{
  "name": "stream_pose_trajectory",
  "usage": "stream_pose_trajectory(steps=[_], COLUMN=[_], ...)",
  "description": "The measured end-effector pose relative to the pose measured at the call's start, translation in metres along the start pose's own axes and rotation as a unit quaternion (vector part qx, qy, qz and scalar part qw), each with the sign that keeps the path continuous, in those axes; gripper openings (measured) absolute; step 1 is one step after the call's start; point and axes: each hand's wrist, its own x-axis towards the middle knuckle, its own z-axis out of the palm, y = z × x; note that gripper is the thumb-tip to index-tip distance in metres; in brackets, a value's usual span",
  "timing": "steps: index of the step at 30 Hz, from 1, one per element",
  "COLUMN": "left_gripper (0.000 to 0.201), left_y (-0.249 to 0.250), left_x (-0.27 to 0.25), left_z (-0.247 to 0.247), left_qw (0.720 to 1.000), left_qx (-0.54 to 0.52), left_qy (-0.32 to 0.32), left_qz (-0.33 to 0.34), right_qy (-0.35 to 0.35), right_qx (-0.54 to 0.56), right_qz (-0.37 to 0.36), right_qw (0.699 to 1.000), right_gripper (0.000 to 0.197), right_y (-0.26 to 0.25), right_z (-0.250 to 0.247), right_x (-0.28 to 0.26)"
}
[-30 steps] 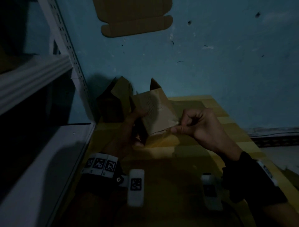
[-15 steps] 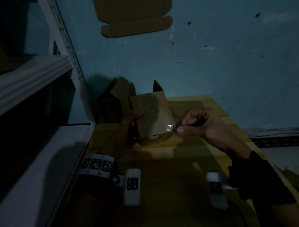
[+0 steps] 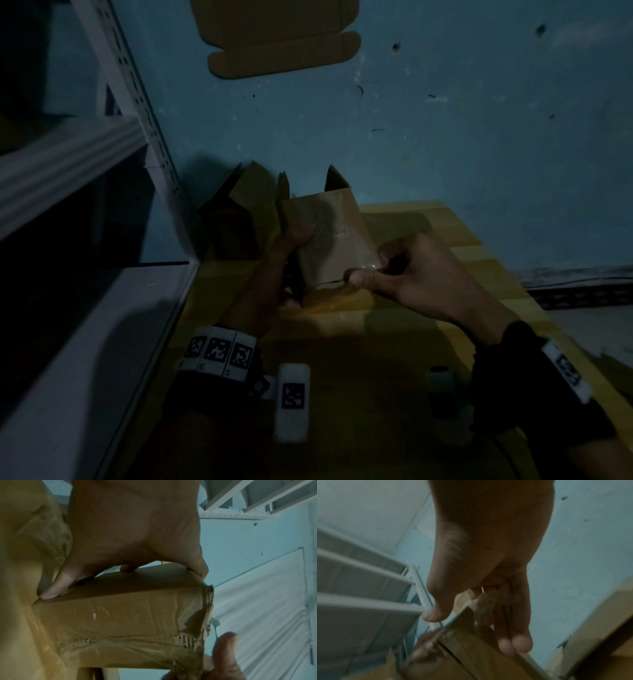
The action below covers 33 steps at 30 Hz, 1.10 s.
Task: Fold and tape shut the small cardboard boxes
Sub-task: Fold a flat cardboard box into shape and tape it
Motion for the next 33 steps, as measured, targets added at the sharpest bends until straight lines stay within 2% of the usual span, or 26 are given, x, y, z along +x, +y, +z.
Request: stream_pose_trajectory(steps=[5, 9, 12, 17, 20, 24, 27, 28, 31, 33], left_gripper=[0.087, 0.094, 0.083, 0.079, 0.09, 0.073, 0.092, 0.093, 0.089, 0.084], left_y=[0.0, -0.003, -0.002, 0.001, -0.001, -0.002, -0.005, -0.005, -0.005, -0.005], left_x=[0.001, 0.001, -0.002, -0.005, -0.002, 0.0, 0.0, -0.001, 0.0, 0.001], left_z=[0.001, 0.001, 0.002, 0.003, 0.002, 0.003, 0.004, 0.004, 0.002, 0.002], left_qw=[1.0, 1.0, 0.999, 0.996, 0.995, 0.986, 0.978, 0.976, 0.982, 0.987], left_qx=[0.0, -0.021, -0.048, -0.069, -0.087, -0.145, -0.176, -0.178, -0.154, -0.142], left_qy=[-0.02, -0.017, -0.012, -0.032, -0.046, -0.082, -0.109, -0.116, -0.099, -0.063], left_qz=[0.013, 0.008, 0.02, 0.042, 0.03, -0.011, -0.04, -0.04, -0.036, -0.037], right_qy=[0.001, -0.037, -0.032, -0.015, 0.002, 0.03, 0.045, 0.046, 0.05, 0.048], right_qx=[0.075, 0.218, 0.28, 0.392, 0.451, 0.51, 0.549, 0.562, 0.583, 0.569], right_qz=[-0.008, -0.015, -0.023, -0.009, 0.009, 0.024, 0.025, 0.026, 0.038, 0.047], right_qw=[0.997, 0.975, 0.959, 0.92, 0.892, 0.859, 0.834, 0.825, 0.81, 0.819], right_gripper=[0.054, 0.042, 0.04, 0.037, 0.037, 0.028, 0.025, 0.024, 0.025, 0.023], right_y=[0.007, 0.016, 0.02, 0.024, 0.026, 0.023, 0.019, 0.018, 0.019, 0.021], right_z=[-0.003, -0.003, -0.006, -0.005, 0.001, 0.006, 0.007, 0.008, 0.011, 0.012], right_x=[0.001, 0.001, -0.001, -0.004, -0.004, -0.005, -0.003, -0.002, 0.0, 0.002])
